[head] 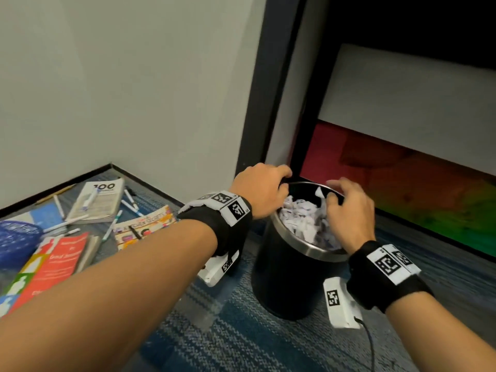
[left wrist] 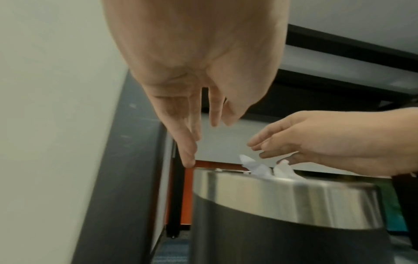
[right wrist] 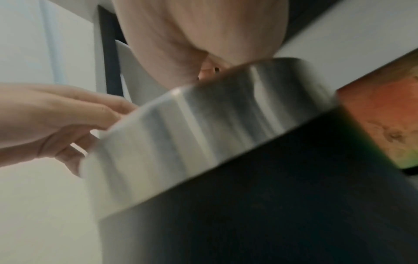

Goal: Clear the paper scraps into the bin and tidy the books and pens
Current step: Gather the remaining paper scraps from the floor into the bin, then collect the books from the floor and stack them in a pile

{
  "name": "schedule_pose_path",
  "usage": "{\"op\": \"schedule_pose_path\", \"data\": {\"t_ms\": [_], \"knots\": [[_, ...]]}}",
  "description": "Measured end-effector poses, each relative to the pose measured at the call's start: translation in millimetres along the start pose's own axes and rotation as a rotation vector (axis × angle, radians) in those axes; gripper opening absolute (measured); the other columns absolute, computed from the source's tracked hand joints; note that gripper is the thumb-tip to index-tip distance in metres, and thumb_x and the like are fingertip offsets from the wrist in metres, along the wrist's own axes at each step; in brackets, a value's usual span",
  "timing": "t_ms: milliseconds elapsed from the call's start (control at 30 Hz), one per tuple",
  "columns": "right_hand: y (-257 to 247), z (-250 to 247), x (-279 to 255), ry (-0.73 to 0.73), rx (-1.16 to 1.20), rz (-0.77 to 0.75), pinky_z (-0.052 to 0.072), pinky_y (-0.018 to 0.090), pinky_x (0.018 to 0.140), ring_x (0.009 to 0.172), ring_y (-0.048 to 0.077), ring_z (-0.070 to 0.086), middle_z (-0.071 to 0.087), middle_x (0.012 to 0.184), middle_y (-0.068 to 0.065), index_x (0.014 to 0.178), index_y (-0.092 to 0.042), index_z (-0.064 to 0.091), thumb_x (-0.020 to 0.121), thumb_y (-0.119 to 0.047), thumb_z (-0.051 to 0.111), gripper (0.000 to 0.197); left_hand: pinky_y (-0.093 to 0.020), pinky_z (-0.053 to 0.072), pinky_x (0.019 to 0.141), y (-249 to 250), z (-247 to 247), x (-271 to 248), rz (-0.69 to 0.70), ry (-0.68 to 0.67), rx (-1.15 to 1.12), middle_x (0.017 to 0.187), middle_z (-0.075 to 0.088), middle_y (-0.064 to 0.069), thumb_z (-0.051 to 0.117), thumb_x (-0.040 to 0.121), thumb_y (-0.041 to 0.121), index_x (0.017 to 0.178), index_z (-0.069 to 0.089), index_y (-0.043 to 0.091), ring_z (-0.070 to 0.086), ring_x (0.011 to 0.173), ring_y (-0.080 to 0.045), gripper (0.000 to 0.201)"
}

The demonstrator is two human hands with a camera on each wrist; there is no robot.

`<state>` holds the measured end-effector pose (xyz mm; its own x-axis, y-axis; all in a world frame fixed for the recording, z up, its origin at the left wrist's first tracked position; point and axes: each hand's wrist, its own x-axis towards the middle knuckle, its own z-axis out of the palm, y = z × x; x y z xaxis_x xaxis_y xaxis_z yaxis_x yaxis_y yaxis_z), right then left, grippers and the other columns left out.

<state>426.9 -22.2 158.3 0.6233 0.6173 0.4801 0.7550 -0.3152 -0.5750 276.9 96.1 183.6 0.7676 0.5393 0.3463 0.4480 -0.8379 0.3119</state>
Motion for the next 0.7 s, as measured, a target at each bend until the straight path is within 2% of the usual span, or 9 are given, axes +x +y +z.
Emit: {"op": "schedule_pose_path", "data": {"t_ms": [67, 133, 200, 267, 333, 400, 533, 633, 700], "knots": [[-20, 7, -3, 0.019, 0.011, -0.073, 0.03, 0.026, 0.105, 0.126, 0.022, 0.047, 0.054, 0.135, 0.007, 0.111, -0.015, 0.066, 0.09, -0.01, 0.053, 0.025, -0.035, 0.05, 0.075, -23, -13, -16, -0.046, -0.045, 0.035, 0.099, 0.071, -0.004, 0.047, 0.091, 0.029, 0.106, 0.065, 0.025, 0.064, 0.091, -0.029, 0.024], [-46, 19, -10, 0.036, 0.027, -0.17, 0.029, 0.024, 0.098, 0.119, 0.022, 0.049, 0.056, 0.127, 0.005, 0.102, -0.017, 0.066, 0.088, -0.011, 0.054, 0.019, -0.031, 0.047, 0.068, -48, -26, -37, -0.117, -0.098, 0.08, 0.091, 0.071, -0.003, 0.049, 0.089, 0.029, 0.094, 0.068, 0.025, 0.064, 0.085, -0.027, 0.019], [-73, 32, -20, 0.064, 0.037, -0.283, 0.029, 0.021, 0.09, 0.108, 0.022, 0.051, 0.058, 0.116, 0.002, 0.093, -0.017, 0.065, 0.086, -0.011, 0.056, 0.014, -0.031, 0.047, 0.068, -74, -38, -60, -0.197, -0.143, 0.092, 0.089, 0.072, -0.002, 0.051, 0.087, 0.028, 0.089, 0.069, 0.024, 0.065, 0.084, -0.026, 0.018], [-108, 50, -34, 0.064, 0.067, -0.393, 0.036, 0.028, 0.087, 0.099, 0.02, 0.05, 0.057, 0.106, 0.0, 0.088, -0.018, 0.064, 0.083, -0.01, 0.057, 0.012, -0.034, 0.052, 0.074, -105, -56, -90, -0.295, -0.172, 0.105, 0.091, 0.072, -0.004, 0.052, 0.086, 0.027, 0.09, 0.07, 0.023, 0.065, 0.087, -0.028, 0.019], [-143, 68, -47, 0.016, 0.075, -0.477, 0.04, 0.035, 0.081, 0.094, 0.02, 0.05, 0.056, 0.099, 0.0, 0.085, -0.019, 0.064, 0.081, -0.01, 0.059, 0.011, -0.031, 0.051, 0.075, -135, -78, -123, -0.382, -0.176, 0.134, 0.093, 0.072, -0.005, 0.052, 0.087, 0.026, 0.09, 0.07, 0.022, 0.065, 0.089, -0.029, 0.018], [-179, 88, -60, -0.094, 0.075, -0.573, 0.04, 0.035, 0.08, 0.093, 0.021, 0.05, 0.054, 0.096, 0.0, 0.085, -0.019, 0.064, 0.081, -0.01, 0.06, 0.01, -0.03, 0.047, 0.076, -165, -105, -160, -0.462, -0.178, 0.163, 0.097, 0.071, -0.006, 0.052, 0.088, 0.026, 0.091, 0.07, 0.02, 0.065, 0.094, -0.028, 0.019], [-248, 134, -94, -0.45, -0.014, -0.743, 0.043, 0.038, 0.08, 0.096, 0.022, 0.049, 0.053, 0.097, -0.001, 0.089, -0.021, 0.063, 0.085, -0.016, 0.057, 0.009, -0.033, 0.05, 0.081, -216, -153, -244, -0.663, -0.159, 0.145, 0.1, 0.071, -0.007, 0.053, 0.088, 0.028, 0.092, 0.07, 0.021, 0.064, 0.098, -0.029, 0.019], [-295, 174, -129, -0.742, -0.17, -0.774, 0.043, 0.039, 0.087, 0.104, 0.025, 0.05, 0.054, 0.105, 0.003, 0.099, -0.023, 0.063, 0.088, -0.026, 0.055, 0.013, -0.031, 0.047, 0.072, -241, -169, -304, -0.723, -0.108, 0.084, 0.093, 0.07, -0.009, 0.053, 0.088, 0.027, 0.08, 0.065, 0.02, 0.064, 0.089, -0.029, 0.016], [-322, 197, -155, -0.927, -0.363, -0.812, 0.044, 0.036, 0.09, 0.107, 0.026, 0.054, 0.056, 0.111, 0.005, 0.106, -0.023, 0.063, 0.089, -0.033, 0.055, 0.021, -0.029, 0.045, 0.068, -255, -166, -340, -0.782, -0.114, 0.036, 0.093, 0.069, -0.008, 0.052, 0.089, 0.027, 0.083, 0.065, 0.017, 0.064, 0.088, -0.029, 0.018]]}}
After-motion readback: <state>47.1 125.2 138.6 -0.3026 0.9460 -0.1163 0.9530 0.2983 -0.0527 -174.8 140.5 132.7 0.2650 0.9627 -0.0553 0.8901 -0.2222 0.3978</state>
